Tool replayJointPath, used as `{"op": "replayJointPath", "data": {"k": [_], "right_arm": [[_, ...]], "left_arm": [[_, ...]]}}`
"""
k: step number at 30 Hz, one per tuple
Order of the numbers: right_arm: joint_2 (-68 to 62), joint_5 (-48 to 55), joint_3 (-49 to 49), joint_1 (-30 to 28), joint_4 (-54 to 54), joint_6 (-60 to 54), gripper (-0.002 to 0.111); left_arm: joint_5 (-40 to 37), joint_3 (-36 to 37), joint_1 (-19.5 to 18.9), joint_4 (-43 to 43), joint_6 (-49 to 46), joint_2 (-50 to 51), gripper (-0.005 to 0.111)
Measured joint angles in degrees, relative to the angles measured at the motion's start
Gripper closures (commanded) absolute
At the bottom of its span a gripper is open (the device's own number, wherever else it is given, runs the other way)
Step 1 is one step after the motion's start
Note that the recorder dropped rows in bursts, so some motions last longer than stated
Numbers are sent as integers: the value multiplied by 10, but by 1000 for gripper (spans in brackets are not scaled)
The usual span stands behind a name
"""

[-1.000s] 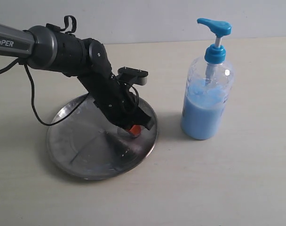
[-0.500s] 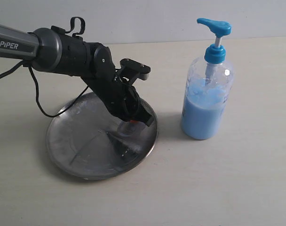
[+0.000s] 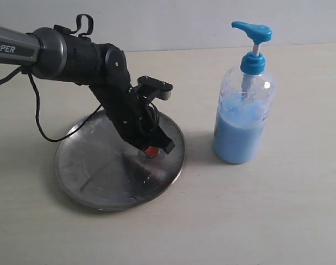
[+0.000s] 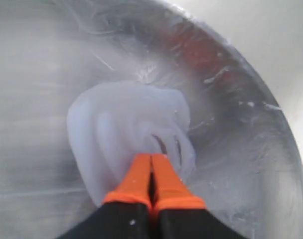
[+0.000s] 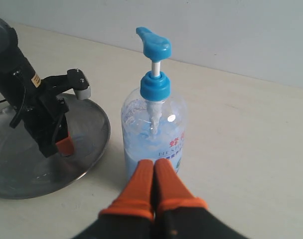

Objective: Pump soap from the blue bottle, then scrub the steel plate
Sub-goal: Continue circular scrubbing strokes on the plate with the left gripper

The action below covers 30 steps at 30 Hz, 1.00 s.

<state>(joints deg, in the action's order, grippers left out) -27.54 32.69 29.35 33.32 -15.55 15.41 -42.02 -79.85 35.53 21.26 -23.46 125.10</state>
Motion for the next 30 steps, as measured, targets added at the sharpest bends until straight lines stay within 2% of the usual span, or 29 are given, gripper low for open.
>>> {"op": "replayJointPath", "data": {"k": [5, 10, 17, 30], "right_arm": [[0, 0, 0, 0, 0, 0, 108], [0, 0, 0, 0, 0, 0, 108], [0, 0, 0, 0, 0, 0, 108], [0, 0, 0, 0, 0, 0, 108]], "left_arm": [[3, 0, -1, 44, -15, 0, 107], [43, 3, 0, 59, -15, 0, 107], [94, 3, 5, -1, -5, 1, 107], [-6, 0, 5, -6, -3, 0, 107]]}}
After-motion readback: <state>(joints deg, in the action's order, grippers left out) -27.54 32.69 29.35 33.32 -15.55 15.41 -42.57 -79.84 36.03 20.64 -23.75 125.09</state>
